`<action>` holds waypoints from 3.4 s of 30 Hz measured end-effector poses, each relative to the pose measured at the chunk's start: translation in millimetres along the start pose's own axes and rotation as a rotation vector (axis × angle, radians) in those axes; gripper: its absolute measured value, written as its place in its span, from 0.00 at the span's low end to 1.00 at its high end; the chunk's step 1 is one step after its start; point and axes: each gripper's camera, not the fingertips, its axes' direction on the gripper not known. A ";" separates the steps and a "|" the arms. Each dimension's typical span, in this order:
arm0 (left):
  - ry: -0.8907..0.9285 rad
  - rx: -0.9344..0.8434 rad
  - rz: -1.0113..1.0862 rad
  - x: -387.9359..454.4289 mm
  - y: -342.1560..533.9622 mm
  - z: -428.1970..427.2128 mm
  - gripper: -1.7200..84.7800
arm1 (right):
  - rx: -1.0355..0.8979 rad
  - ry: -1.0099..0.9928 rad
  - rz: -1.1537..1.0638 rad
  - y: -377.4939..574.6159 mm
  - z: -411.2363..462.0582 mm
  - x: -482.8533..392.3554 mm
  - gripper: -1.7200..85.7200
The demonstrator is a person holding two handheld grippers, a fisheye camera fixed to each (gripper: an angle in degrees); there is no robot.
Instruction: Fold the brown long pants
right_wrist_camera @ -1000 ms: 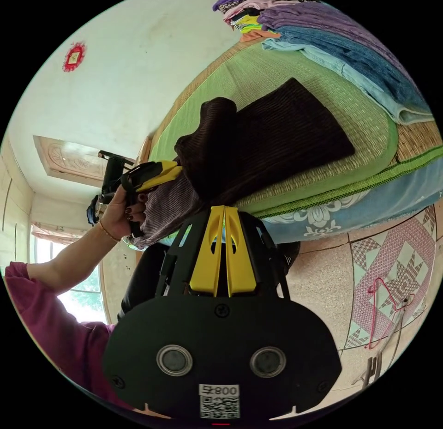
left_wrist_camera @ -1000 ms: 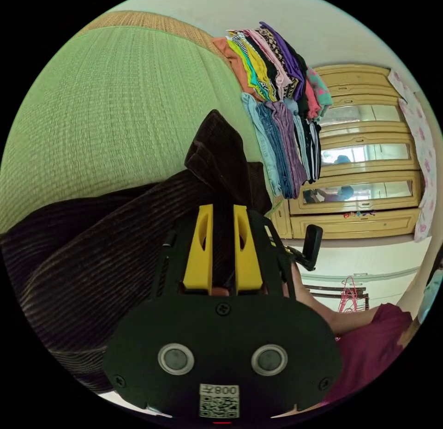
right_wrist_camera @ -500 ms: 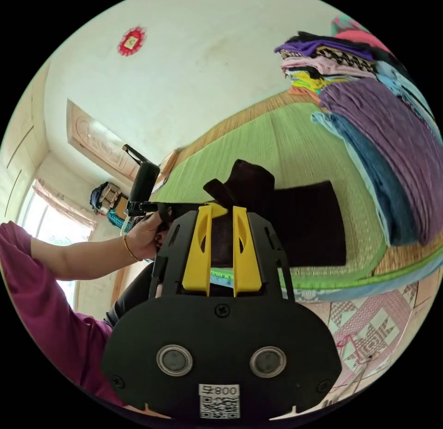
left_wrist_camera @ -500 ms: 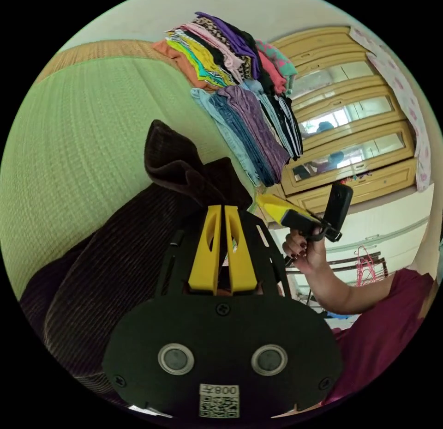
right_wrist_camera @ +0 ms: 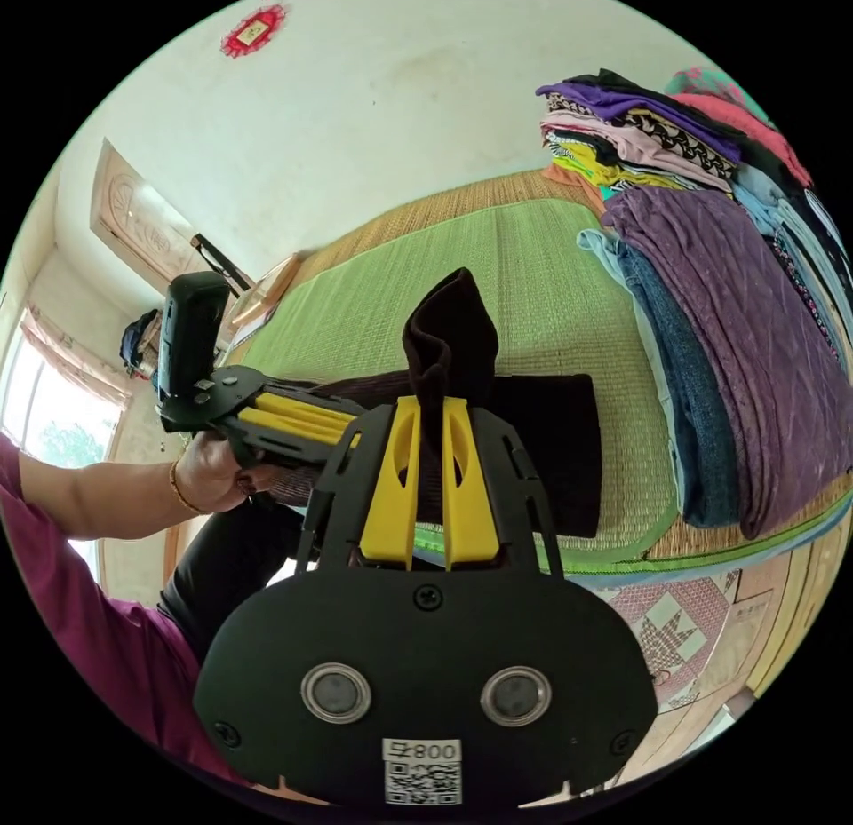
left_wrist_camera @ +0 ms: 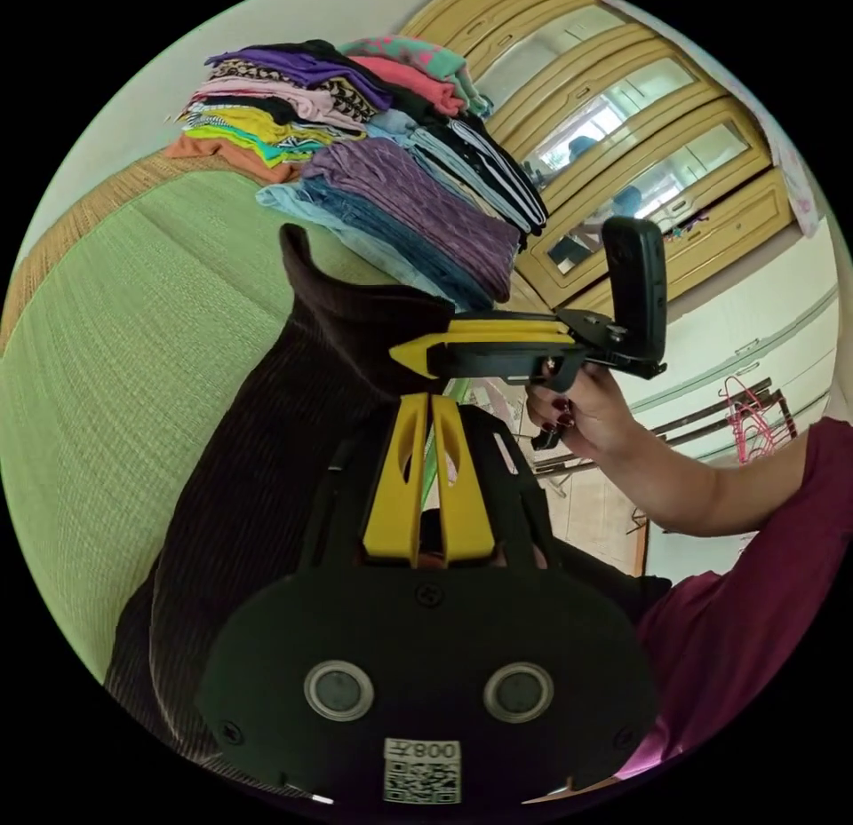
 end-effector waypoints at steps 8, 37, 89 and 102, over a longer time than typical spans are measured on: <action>-0.064 0.069 -0.126 -42.7 -57.5 -51.4 0.10 | 0.039 -0.039 0.057 42.6 -12.5 21.4 0.07; -0.251 -0.235 0.003 21.9 -207.9 24.6 0.03 | 0.147 -0.266 0.527 226.1 -34.3 270.7 0.06; -0.209 0.147 -0.313 -172.0 269.3 122.7 0.05 | -0.039 0.022 0.408 98.4 124.6 153.4 0.02; -0.467 0.261 -0.628 -308.1 536.3 111.5 0.10 | -0.241 -0.309 -0.177 -103.9 320.9 -146.3 0.10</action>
